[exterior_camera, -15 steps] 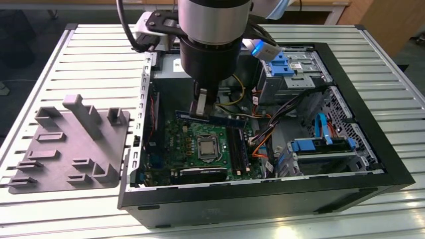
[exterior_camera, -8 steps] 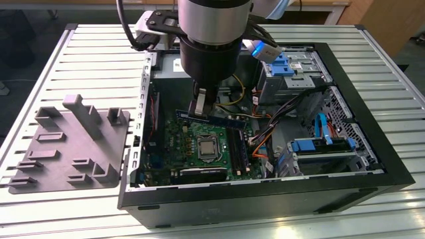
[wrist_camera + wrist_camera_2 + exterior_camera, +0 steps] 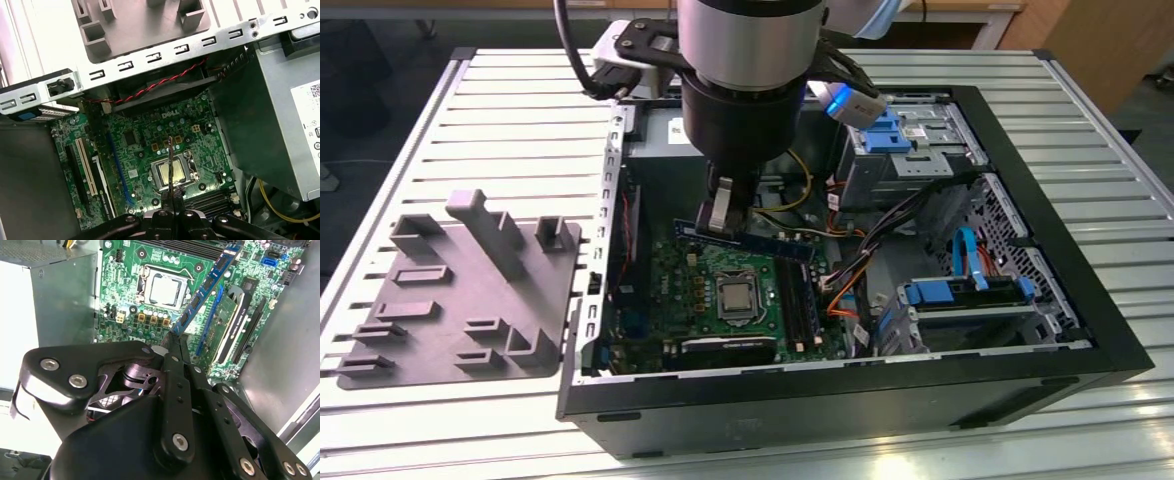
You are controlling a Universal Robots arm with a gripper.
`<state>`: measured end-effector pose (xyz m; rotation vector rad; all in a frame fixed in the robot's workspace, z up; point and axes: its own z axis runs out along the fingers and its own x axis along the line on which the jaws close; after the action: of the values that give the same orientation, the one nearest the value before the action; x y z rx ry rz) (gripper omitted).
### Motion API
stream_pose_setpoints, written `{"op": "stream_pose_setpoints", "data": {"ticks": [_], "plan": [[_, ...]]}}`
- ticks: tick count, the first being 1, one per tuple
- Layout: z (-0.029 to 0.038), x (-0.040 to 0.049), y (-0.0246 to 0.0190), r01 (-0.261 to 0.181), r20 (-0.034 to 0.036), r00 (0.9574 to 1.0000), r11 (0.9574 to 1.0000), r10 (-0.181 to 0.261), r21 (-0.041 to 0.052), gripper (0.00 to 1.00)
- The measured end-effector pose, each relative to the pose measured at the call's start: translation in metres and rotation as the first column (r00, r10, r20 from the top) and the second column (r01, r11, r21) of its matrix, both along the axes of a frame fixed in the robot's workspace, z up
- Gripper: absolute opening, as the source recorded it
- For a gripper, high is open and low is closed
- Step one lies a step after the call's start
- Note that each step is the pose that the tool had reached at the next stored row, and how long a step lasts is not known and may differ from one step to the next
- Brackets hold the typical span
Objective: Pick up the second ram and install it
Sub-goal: 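Insert the second ram into the second slot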
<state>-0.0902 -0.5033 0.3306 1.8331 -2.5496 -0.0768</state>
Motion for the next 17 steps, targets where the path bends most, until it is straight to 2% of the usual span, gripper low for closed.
{"op": "stream_pose_setpoints", "data": {"ticks": [17], "plan": [[0.0, 0.0, 0.0, 0.069, 0.0, 0.9976, 0.9976, -0.069, 0.0, 0.11]]}}
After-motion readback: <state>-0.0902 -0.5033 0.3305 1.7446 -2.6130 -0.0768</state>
